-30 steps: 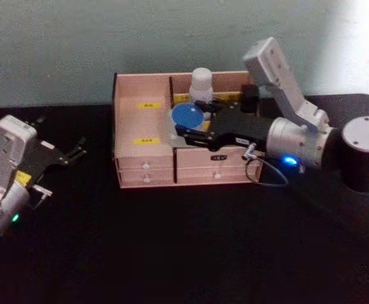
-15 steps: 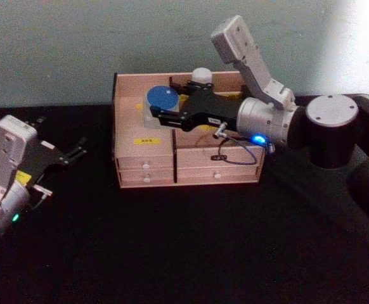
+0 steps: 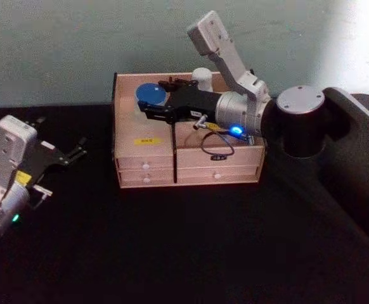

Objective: Pick up the facial cleanser and watermelon frost from the table and place them into the tiered storage box.

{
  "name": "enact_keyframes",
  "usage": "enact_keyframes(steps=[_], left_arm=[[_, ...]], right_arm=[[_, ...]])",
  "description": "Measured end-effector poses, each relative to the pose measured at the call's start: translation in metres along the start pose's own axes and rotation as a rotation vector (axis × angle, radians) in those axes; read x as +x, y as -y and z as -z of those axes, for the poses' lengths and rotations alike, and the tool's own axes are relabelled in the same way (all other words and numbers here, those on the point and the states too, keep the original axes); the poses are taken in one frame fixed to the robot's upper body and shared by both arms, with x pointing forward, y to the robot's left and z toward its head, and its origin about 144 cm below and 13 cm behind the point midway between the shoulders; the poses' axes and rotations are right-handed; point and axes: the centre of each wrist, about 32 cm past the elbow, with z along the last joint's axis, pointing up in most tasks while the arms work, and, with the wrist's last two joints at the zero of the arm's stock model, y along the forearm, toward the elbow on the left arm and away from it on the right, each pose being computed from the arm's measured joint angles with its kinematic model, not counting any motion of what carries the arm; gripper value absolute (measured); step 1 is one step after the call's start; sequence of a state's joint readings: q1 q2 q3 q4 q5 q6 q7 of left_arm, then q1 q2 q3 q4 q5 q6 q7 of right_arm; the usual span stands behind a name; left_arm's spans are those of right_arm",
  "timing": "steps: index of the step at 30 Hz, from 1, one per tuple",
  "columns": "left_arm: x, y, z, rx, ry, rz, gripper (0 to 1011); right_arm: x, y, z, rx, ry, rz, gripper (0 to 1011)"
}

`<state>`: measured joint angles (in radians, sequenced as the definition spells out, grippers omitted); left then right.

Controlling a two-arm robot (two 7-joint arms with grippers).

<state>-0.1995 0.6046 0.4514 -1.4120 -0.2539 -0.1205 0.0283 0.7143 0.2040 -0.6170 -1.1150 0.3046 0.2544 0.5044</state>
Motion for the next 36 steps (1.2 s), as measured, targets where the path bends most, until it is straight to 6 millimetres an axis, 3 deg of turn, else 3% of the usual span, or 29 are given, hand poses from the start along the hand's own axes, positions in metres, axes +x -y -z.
enact_keyframes(steps=[15, 36], left_arm=[[0.000, 0.000, 0.000, 0.000, 0.000, 0.000, 1001], [0.000, 0.000, 0.000, 0.000, 0.000, 0.000, 1001]], right_arm=[[0.006, -0.020, 0.010, -0.050, -0.035, 0.023, 705], [0.006, -0.022, 0.013, -0.058, -0.029, 0.023, 705]])
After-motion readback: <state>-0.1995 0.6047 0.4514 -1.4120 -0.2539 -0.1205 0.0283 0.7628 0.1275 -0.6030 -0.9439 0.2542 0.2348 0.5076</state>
